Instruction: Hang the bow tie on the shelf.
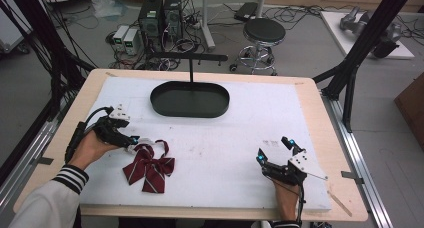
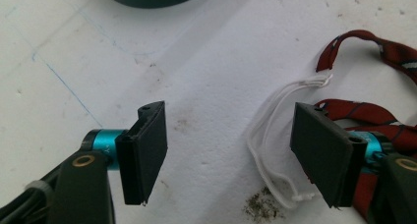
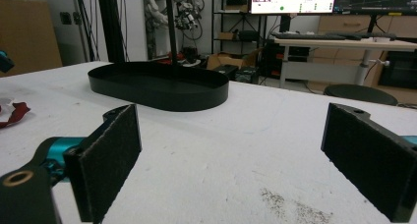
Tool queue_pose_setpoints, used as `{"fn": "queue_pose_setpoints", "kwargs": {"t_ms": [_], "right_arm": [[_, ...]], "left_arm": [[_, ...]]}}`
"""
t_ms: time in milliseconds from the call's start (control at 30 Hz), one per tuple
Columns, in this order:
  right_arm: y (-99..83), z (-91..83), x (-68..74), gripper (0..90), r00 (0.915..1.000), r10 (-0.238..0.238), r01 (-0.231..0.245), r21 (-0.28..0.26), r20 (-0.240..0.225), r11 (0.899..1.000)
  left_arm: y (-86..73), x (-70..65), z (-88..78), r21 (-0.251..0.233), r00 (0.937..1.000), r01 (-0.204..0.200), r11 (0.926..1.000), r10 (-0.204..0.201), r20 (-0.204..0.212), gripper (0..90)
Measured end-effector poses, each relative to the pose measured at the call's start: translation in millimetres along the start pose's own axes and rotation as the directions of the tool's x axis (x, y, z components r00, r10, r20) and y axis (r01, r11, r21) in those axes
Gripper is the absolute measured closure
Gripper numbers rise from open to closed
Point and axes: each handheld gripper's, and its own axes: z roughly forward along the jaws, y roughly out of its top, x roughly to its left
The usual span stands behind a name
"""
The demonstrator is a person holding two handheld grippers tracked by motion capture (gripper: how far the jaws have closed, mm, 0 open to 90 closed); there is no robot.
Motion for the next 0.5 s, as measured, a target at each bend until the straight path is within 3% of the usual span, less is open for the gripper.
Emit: {"fn": "queue_pose_setpoints", "kwargs": {"t_ms": [300, 467, 500], "right_arm": [[0.0, 0.1, 0.1, 7.0, 1.0, -0.001, 0.001, -0.001, 0.0, 1.0], [0.0, 0.1, 0.1, 7.0, 1.0, -0.001, 0.001, -0.001, 0.001, 1.0], [0.0, 0.1, 0.1, 7.0, 1.0, -0.001, 0.001, -0.001, 0.0, 1.0]], "left_arm": [[6.3, -1.9, 7.9, 0.102, 0.9993, -0.02, 0.9946, 0.017, 0.035, 42.4], [9.2, -4.5, 12.8, 0.121, 0.9988, 0.0, 0.9926, -0.006, 0.049, 42.7], [9.8, -4.2, 12.8, 0.138, 0.9986, -0.014, 0.9903, 0.007, 0.052, 43.9]]}}
